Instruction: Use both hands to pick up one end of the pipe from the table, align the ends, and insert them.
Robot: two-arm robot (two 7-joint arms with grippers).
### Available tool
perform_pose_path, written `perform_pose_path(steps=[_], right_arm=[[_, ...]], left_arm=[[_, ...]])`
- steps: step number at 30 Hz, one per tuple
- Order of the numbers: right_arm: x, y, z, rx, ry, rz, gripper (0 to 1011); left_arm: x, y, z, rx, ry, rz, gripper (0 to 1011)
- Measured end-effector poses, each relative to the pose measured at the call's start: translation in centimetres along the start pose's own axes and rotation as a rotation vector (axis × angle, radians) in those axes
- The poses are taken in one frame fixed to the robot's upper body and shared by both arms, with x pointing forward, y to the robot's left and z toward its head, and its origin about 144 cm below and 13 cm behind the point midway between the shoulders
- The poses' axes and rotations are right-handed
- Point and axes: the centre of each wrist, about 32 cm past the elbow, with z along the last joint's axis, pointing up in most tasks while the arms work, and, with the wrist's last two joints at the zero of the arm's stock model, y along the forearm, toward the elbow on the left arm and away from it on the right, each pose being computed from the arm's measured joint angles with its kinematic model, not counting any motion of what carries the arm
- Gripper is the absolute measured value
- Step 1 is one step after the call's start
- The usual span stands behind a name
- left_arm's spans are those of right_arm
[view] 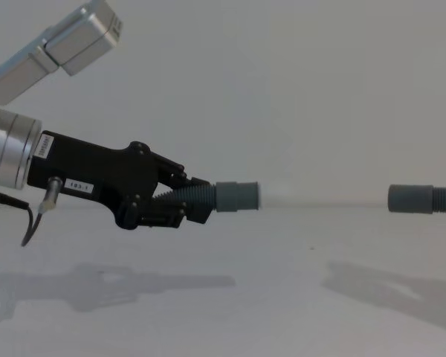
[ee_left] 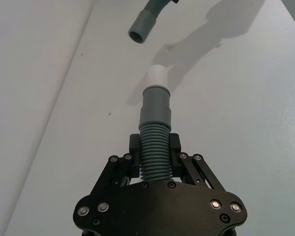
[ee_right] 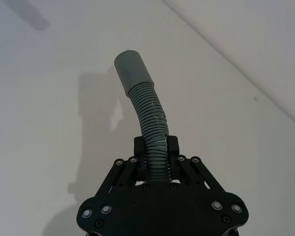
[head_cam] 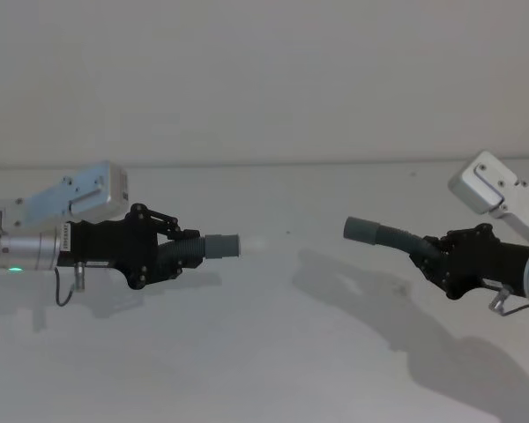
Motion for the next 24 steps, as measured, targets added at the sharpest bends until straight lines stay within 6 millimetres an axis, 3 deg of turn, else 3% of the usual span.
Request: perform_pose_path(steps=[24], right_arm=[[0.1, -0.9, 3.6, 0.045, -0.163, 0.141, 240]], left_arm=[[0.0, 0.0, 0.0, 0.000, 0.000, 0.000, 307]])
